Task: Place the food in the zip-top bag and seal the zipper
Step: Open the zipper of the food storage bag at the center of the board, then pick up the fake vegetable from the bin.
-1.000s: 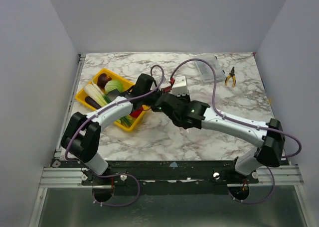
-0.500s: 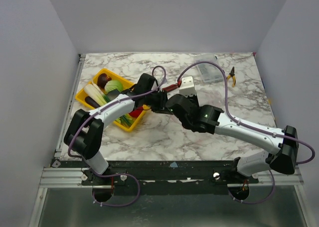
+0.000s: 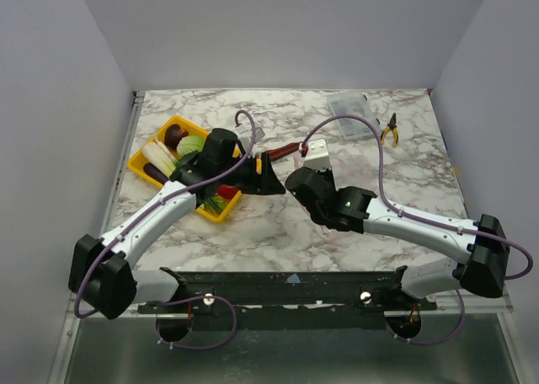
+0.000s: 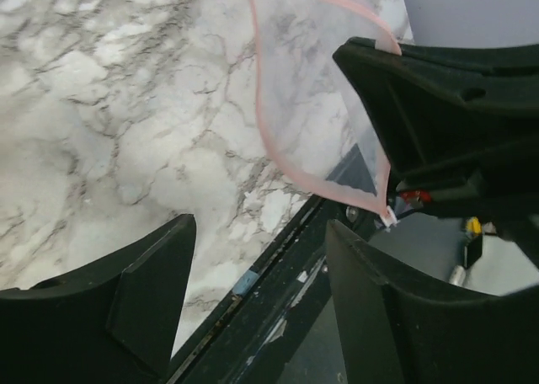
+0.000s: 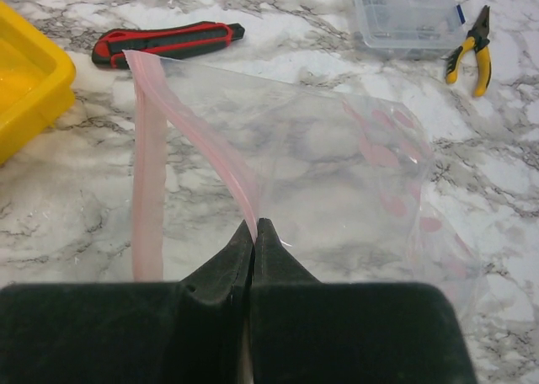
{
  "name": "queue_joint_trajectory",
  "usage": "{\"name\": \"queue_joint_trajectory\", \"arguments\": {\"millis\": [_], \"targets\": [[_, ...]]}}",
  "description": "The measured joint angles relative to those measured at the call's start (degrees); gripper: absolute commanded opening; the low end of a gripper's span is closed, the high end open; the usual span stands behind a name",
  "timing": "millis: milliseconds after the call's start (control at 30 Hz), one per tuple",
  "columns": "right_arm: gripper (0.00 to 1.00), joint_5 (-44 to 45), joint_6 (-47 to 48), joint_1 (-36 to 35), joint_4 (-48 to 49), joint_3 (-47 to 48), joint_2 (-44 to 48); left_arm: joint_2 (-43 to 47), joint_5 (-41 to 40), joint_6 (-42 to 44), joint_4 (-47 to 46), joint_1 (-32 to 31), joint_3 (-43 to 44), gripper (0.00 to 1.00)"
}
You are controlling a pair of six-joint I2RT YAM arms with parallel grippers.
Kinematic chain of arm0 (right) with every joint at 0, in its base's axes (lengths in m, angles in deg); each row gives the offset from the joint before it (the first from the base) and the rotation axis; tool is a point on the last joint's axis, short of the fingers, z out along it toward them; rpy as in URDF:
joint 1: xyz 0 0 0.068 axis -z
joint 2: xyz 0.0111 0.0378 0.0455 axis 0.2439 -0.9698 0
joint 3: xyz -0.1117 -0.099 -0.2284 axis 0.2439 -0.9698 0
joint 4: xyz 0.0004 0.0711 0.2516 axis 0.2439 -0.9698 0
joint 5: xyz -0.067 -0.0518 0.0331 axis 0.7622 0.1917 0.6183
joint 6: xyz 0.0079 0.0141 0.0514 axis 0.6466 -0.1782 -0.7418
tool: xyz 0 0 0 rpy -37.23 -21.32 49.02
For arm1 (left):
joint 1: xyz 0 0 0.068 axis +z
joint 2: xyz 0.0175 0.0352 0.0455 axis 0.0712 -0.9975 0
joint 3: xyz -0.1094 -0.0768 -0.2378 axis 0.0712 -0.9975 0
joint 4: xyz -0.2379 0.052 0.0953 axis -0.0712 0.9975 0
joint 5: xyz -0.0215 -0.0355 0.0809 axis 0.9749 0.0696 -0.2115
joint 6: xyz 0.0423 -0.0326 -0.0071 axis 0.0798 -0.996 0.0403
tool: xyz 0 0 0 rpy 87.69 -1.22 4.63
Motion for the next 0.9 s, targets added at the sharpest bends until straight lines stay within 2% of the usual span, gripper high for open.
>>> {"name": "queue_joint_trajectory", "arguments": {"millis": [100,133,200,400,467,500,633,900], "targets": [[0.0,-1.2,0.2,0.6,1.6,-1.6,1.2,5.5,-1.7,1.7,1.4,2.1,-2.8,0.73],[0.0,-1.5,0.3,0.9,2.2,-2.1,1.7,7.3,-2.6,2.2,2.1,3.3,-3.8,0.81],[0.0,-2.3,0.6,1.3,3.3,-3.0,2.8,11.2,-4.5,3.0,3.8,7.1,-5.8,0.88],[0.0,-4.4,1.4,2.1,6.2,-4.6,4.7,20.7,-15.1,3.5,7.5,20.5,-9.2,0.98],[0.0,-5.2,1.7,2.3,7.1,-5.0,4.9,21.9,-20.0,2.3,7.6,24.8,-9.3,0.97],[0.0,-5.6,1.8,2.3,7.6,-5.2,4.9,22.0,-22.1,1.7,7.5,27.0,-9.3,0.94],[0.0,-6.9,2.6,2.6,8.9,-5.8,4.9,17.8,-29.2,-1.4,6.8,34.1,-8.5,0.85],[0.0,-9.1,3.7,3.5,11.0,-7.1,4.9,-0.5,-34.8,-10.4,7.7,40.7,-1.7,0.86]]}}
